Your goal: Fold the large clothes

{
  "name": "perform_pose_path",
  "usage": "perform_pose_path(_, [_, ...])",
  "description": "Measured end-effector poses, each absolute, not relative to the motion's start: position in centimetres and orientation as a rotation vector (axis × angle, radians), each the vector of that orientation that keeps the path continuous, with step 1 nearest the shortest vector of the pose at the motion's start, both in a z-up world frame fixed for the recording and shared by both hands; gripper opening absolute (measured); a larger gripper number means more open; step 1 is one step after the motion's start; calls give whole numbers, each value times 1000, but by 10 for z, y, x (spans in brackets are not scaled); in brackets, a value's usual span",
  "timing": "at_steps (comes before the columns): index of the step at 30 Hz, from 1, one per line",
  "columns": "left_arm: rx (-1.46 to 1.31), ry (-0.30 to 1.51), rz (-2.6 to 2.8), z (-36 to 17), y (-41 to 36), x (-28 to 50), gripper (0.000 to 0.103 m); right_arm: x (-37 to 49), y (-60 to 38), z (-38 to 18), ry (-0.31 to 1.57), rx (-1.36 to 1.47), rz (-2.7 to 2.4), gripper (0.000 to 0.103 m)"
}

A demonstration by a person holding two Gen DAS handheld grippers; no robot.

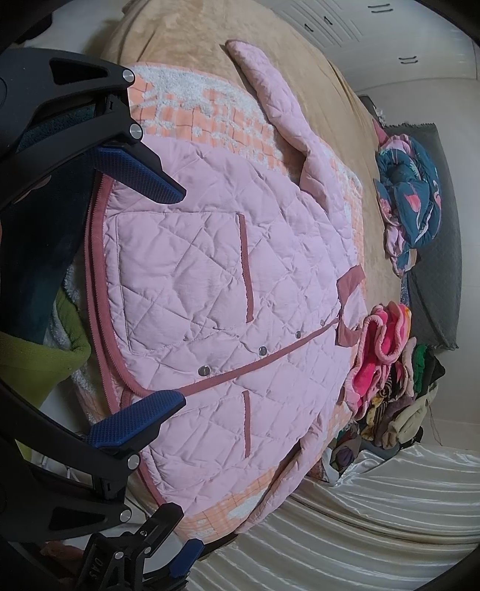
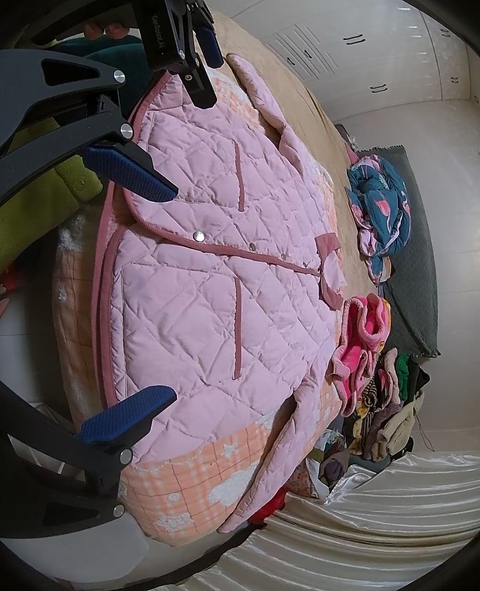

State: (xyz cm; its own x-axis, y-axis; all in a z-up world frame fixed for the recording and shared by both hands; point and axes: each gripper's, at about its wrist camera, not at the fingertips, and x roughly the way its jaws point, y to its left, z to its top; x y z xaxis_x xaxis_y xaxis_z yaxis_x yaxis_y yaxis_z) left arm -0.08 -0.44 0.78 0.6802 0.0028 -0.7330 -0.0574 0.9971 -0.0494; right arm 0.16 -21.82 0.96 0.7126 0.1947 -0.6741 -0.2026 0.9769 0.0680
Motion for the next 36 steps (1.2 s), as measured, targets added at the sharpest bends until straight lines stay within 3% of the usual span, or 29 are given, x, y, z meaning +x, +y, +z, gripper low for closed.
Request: perform_pose_path(36, [-68, 819, 39, 11, 6, 23, 95, 21, -209, 4, 769, -17, 243, 99])
